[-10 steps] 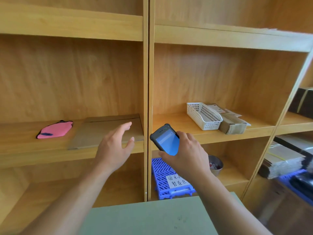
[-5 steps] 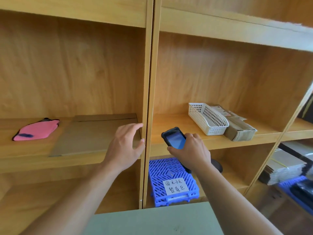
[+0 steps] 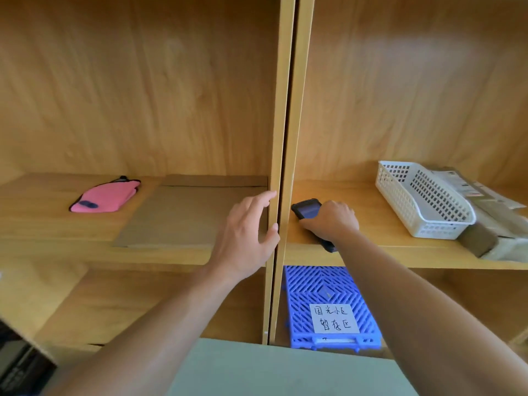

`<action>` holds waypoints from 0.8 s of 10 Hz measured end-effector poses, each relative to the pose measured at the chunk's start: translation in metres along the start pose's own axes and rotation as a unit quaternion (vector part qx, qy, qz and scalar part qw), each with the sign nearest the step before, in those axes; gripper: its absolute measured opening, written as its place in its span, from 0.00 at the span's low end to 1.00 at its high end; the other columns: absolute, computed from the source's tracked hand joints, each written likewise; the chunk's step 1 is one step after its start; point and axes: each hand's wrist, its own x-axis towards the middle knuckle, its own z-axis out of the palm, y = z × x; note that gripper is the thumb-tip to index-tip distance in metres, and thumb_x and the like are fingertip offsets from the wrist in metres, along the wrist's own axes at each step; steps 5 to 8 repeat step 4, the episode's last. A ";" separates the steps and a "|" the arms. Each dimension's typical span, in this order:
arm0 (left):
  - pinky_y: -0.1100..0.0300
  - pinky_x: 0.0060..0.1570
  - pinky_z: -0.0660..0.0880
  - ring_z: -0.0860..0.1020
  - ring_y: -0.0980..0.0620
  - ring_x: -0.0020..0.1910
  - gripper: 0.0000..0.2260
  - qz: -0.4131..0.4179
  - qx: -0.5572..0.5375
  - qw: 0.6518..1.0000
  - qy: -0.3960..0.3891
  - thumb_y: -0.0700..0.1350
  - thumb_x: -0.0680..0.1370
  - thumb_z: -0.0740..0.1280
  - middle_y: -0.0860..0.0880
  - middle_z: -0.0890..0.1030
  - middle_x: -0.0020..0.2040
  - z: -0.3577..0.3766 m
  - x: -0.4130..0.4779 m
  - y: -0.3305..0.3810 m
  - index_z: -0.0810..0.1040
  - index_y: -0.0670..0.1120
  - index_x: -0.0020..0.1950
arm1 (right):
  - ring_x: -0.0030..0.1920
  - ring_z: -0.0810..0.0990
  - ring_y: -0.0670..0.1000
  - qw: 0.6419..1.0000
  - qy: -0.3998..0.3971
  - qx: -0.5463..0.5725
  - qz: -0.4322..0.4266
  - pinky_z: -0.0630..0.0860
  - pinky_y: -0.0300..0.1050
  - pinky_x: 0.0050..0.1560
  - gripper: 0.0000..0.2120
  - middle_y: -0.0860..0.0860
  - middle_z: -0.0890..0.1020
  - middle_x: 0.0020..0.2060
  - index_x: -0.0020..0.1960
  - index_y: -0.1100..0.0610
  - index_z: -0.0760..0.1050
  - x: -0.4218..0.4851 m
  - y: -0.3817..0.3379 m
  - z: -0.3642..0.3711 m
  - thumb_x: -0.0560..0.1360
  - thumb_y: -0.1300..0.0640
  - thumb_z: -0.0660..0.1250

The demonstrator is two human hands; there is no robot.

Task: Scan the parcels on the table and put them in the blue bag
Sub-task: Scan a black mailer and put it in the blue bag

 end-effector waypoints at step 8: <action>0.56 0.52 0.77 0.72 0.49 0.59 0.18 0.045 0.026 0.994 0.094 0.49 0.77 0.66 0.47 0.70 0.66 0.013 0.008 0.008 0.79 0.50 0.67 | 0.62 0.71 0.61 0.998 -0.014 -0.019 0.062 0.72 0.52 0.47 0.42 0.57 0.70 0.63 0.71 0.57 0.70 0.033 -0.031 0.013 0.68 0.28 0.67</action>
